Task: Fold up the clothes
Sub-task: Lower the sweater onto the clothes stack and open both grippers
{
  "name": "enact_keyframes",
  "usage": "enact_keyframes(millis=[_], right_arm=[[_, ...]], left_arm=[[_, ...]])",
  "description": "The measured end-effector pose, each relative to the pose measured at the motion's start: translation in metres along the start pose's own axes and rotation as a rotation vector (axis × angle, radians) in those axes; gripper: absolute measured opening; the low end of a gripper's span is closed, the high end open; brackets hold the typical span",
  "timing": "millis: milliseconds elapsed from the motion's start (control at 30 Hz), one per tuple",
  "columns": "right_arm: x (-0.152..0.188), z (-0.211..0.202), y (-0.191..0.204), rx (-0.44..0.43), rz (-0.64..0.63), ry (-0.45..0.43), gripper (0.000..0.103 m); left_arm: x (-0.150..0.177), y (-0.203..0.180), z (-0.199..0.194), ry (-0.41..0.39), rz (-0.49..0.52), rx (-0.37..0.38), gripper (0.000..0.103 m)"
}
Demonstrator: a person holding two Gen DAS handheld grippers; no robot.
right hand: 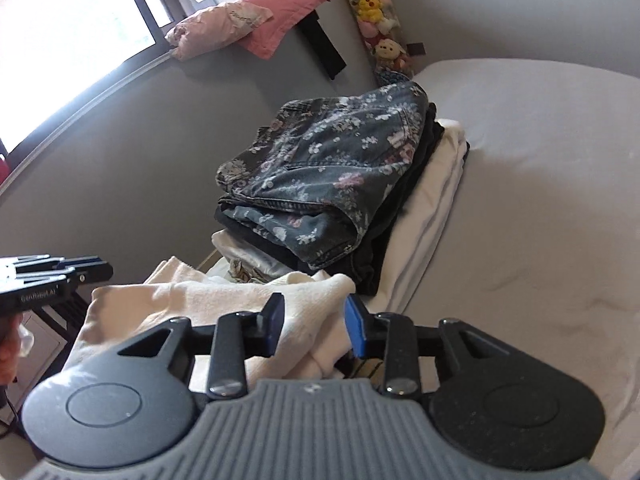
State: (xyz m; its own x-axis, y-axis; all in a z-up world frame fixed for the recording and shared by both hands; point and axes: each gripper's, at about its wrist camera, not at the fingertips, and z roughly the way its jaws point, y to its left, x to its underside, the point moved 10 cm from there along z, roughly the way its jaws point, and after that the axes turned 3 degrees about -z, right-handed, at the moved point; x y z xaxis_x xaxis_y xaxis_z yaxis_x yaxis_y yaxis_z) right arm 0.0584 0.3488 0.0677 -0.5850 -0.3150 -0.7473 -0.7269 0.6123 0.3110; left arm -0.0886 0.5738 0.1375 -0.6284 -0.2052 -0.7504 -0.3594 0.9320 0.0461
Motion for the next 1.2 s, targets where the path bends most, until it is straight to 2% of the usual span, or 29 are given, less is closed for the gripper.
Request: enact_keyframes(millis=[167, 267, 367, 433, 600, 800, 1100, 1200], right_arm=[[0.012, -0.026, 0.038, -0.074, -0.118, -0.010, 0.034], [0.028, -0.030, 0.060, -0.105, -0.172, 0.001, 0.034], [0.046, -0.029, 0.076, -0.112, -0.232, 0.023, 0.034], [0.058, -0.023, 0.078, -0.095, -0.259, 0.050, 0.034], [0.080, -0.004, 0.072, -0.075, -0.255, 0.102, 0.034], [0.081, 0.008, 0.072, -0.071, -0.266, 0.124, 0.034], [0.085, -0.034, 0.092, -0.095, -0.304, 0.096, 0.033], [0.090, -0.052, 0.102, -0.112, -0.328, 0.081, 0.026]], left_arm=[[0.013, -0.016, -0.031, -0.029, 0.050, 0.046, 0.022], [0.030, -0.022, -0.027, -0.023, 0.072, 0.018, 0.021], [0.049, -0.020, -0.014, 0.021, 0.030, 0.015, 0.014], [0.062, -0.018, -0.005, 0.048, 0.037, -0.006, 0.009], [0.081, -0.017, 0.011, 0.072, 0.036, -0.031, 0.009], [0.087, -0.013, 0.017, 0.090, 0.005, -0.055, 0.009], [0.080, -0.024, -0.043, -0.015, 0.018, -0.048, 0.009], [0.089, -0.043, -0.062, -0.030, 0.044, 0.000, 0.009]])
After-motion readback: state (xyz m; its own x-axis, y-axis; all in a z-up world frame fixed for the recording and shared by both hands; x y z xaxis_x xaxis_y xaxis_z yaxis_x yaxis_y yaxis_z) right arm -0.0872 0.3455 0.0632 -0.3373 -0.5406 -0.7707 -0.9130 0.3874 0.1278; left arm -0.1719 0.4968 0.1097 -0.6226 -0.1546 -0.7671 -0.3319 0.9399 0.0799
